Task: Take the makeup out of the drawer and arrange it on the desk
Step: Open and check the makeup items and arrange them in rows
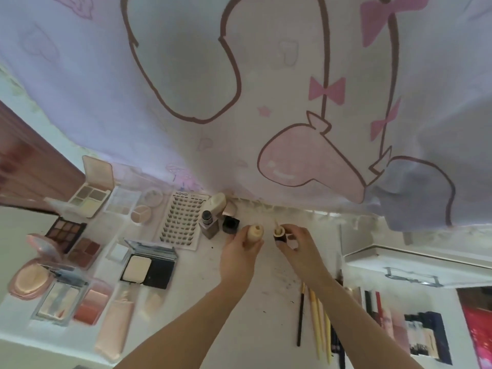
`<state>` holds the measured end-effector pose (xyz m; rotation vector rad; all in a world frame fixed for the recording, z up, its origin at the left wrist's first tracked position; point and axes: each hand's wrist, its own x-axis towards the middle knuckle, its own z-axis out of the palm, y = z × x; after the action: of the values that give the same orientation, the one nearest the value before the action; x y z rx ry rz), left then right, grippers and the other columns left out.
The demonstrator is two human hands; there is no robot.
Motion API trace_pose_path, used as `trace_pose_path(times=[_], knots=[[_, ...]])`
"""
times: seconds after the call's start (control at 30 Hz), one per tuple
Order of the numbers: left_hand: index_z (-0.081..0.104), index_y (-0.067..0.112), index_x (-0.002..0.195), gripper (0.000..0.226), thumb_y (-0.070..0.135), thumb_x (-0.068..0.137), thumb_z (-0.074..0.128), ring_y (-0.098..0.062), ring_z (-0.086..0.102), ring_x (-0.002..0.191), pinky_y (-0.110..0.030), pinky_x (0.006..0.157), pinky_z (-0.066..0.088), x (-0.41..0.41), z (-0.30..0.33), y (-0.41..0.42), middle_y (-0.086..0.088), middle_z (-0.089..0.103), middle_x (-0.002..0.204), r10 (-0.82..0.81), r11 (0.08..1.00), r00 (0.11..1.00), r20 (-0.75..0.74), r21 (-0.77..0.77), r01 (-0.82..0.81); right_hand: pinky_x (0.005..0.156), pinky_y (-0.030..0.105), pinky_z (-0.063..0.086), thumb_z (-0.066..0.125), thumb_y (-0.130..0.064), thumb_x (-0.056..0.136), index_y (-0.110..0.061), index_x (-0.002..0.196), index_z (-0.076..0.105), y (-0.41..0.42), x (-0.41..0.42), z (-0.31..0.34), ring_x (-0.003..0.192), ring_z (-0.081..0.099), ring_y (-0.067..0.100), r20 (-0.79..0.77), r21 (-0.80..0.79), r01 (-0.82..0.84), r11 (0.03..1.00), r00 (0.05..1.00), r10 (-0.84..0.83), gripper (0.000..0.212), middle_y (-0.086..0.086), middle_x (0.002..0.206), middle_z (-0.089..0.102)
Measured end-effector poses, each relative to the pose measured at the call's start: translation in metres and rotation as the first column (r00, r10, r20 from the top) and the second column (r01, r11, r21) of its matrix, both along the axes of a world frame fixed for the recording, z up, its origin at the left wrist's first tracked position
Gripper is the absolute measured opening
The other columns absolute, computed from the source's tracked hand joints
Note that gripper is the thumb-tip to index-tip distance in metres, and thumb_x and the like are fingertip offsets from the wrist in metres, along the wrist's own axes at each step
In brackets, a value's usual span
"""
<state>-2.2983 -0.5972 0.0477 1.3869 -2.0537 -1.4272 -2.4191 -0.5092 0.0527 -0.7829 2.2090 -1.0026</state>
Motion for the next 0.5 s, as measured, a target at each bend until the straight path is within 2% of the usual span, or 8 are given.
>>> trace_pose_path(times=[0.1,0.17,0.23,0.33,0.43,0.5], knots=[[0.056,0.041,0.115,0.032,0.032,0.085,0.064,-0.024,0.06,0.081,-0.045,0.073,0.055,-0.009,-0.009,0.001,0.001,0.061,0.089,0.107,0.993,0.994,-0.031,0.06,-0.105,0.08,0.007,0.037,0.063,-0.016,0.088,-0.019,0.115,0.059,-0.012,-0.006,-0.014,0.098,0.051,0.013,-0.063,0.001,-0.01,1.0,0.998,0.01,0.028,-0.001,0.109,0.048],[0.054,0.043,0.116,0.034,0.029,0.087,0.063,-0.021,0.06,0.072,-0.043,0.068,0.056,-0.013,-0.014,0.001,0.004,0.062,0.081,0.144,0.987,0.989,-0.031,0.083,-0.141,0.075,0.004,0.037,0.062,-0.015,0.089,-0.017,0.114,0.059,-0.019,-0.008,-0.022,0.095,0.052,0.012,-0.05,0.008,-0.022,1.0,0.998,0.023,0.026,-0.002,0.107,0.047],[0.052,0.036,0.124,0.037,0.025,0.089,0.06,-0.02,0.06,0.061,-0.034,0.061,0.056,-0.019,-0.014,0.002,0.004,0.062,0.076,0.173,0.979,0.984,-0.038,0.12,-0.167,0.077,0.011,0.039,0.061,-0.015,0.089,-0.017,0.113,0.058,-0.025,-0.007,-0.028,0.093,0.054,0.014,-0.073,0.003,-0.051,0.999,0.996,0.051,0.024,-0.002,0.105,0.048],[0.047,0.026,0.133,0.042,0.019,0.092,0.057,-0.018,0.061,0.055,-0.015,0.046,0.047,-0.029,-0.015,0.0,0.001,0.063,0.08,0.239,0.956,0.97,-0.049,0.187,-0.226,0.078,0.021,0.042,0.059,-0.018,0.09,-0.019,0.113,0.058,-0.035,-0.007,-0.035,0.093,0.055,0.016,-0.109,0.011,-0.087,0.996,0.99,0.088,0.024,-0.003,0.106,0.049],[0.044,0.023,0.136,0.043,0.016,0.095,0.052,-0.011,0.063,0.055,-0.016,0.051,0.048,-0.037,-0.015,-0.003,0.001,0.064,0.081,0.274,0.943,0.96,-0.057,0.21,-0.257,0.079,0.022,0.041,0.058,-0.018,0.09,-0.019,0.117,0.056,-0.046,-0.009,-0.036,0.096,0.054,0.015,-0.125,0.023,-0.076,0.997,0.989,0.078,0.027,-0.001,0.112,0.05],[0.041,0.023,0.138,0.043,0.018,0.096,0.05,-0.009,0.064,0.056,-0.022,0.058,0.053,-0.04,-0.013,-0.006,0.004,0.063,0.081,0.288,0.94,0.955,-0.064,0.206,-0.27,0.078,0.022,0.041,0.059,-0.019,0.09,-0.018,0.117,0.056,-0.052,-0.011,-0.035,0.096,0.055,0.017,-0.124,0.024,-0.063,0.998,0.99,0.065,0.028,0.001,0.113,0.051]])
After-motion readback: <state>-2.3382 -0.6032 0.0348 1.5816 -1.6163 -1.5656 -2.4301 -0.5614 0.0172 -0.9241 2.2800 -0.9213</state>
